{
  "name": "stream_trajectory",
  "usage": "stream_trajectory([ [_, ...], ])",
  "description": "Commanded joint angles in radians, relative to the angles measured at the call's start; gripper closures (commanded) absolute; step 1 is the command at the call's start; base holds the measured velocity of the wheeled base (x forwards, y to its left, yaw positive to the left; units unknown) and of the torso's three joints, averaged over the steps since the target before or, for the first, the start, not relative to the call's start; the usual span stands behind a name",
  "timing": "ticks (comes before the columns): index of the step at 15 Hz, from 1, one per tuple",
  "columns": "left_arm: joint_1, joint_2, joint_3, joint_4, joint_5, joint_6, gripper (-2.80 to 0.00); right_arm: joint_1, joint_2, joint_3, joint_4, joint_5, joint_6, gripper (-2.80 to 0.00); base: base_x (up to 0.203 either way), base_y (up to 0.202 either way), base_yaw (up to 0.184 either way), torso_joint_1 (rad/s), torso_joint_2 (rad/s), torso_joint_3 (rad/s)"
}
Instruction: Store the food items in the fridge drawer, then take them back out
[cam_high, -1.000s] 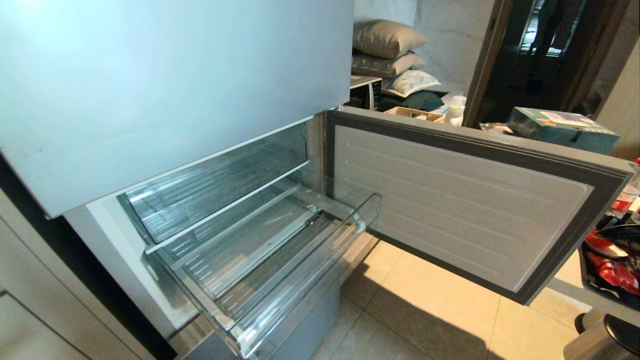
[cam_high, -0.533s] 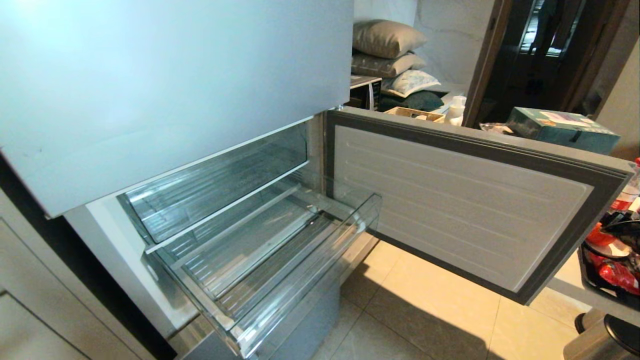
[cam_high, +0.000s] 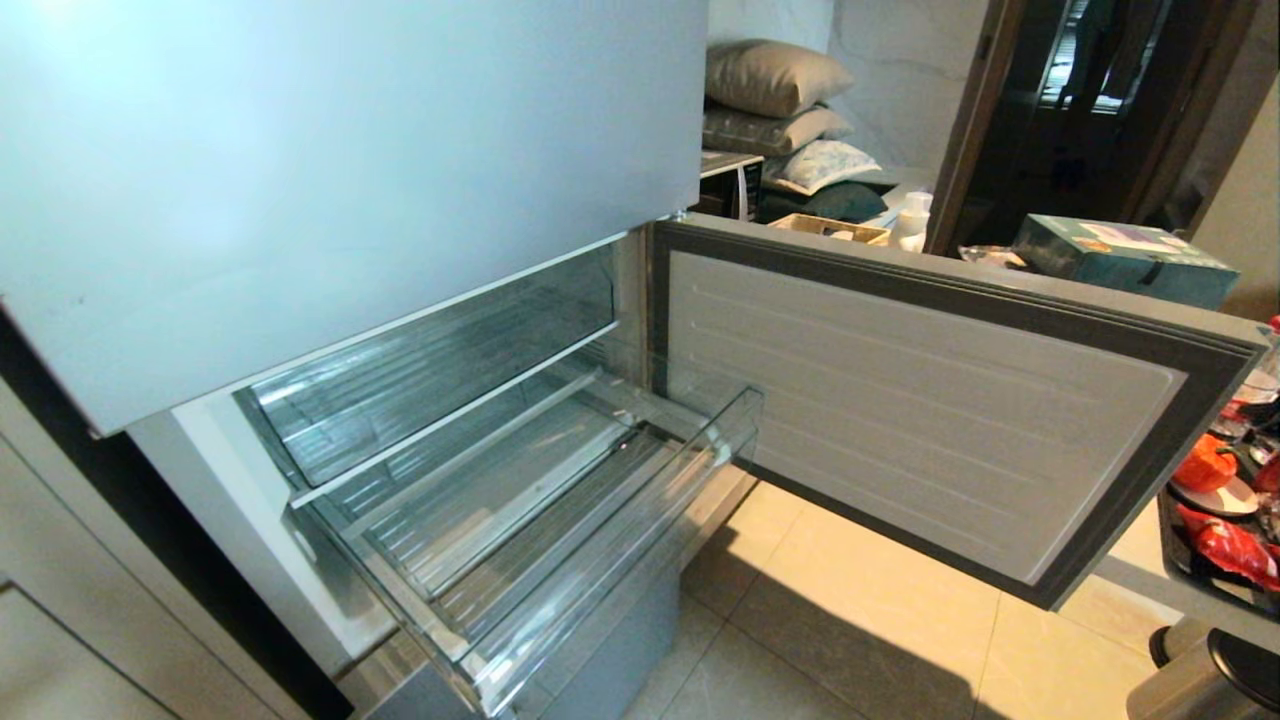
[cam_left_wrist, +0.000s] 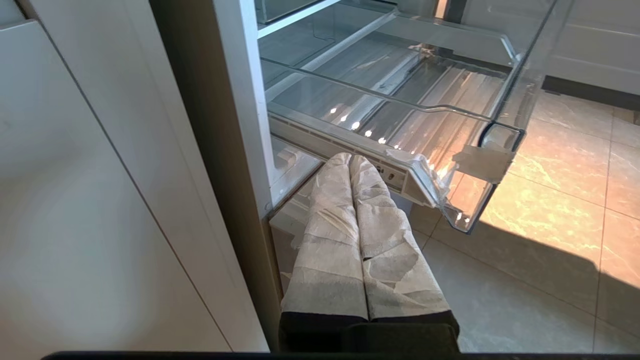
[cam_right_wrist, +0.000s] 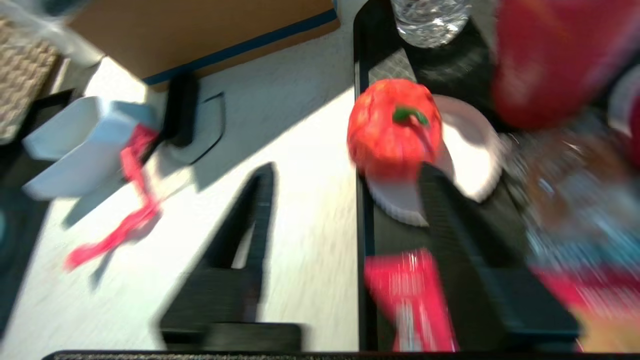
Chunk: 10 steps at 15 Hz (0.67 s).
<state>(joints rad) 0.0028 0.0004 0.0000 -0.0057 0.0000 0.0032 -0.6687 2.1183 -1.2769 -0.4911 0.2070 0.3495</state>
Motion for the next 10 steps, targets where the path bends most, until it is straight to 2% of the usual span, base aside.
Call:
stream_trajectory([
  [1, 0.000, -0.002, 0.002, 0.000, 0.000, 0.000, 0.00, 0.000, -0.260, 0.163, -0.003, -0.019, -0.010, 0.00, 0.000, 0.000, 0.000, 0.000, 0.00, 0.000],
  [5, 0.000, -0.002, 0.002, 0.000, 0.000, 0.000, 0.00, 0.008, -0.648, 0.447, -0.002, -0.035, -0.089, 0.00, 0.000, 0.000, 0.000, 0.000, 0.00, 0.000],
  [7, 0.000, -0.002, 0.002, 0.000, 0.000, 0.000, 0.00, 0.050, -0.872, 0.579, -0.002, -0.039, -0.115, 0.00, 0.000, 0.000, 0.000, 0.000, 0.00, 0.000],
  [8, 0.000, -0.002, 0.002, 0.000, 0.000, 0.000, 0.00, 0.101, -0.991, 0.652, -0.002, -0.045, -0.125, 0.00, 0.000, 0.000, 0.000, 0.000, 0.00, 0.000],
  [10, 0.000, -0.002, 0.002, 0.000, 0.000, 0.000, 0.00, 0.293, -1.207, 0.809, -0.003, -0.080, -0.143, 0.00, 0.000, 0.000, 0.000, 0.000, 0.00, 0.000],
])
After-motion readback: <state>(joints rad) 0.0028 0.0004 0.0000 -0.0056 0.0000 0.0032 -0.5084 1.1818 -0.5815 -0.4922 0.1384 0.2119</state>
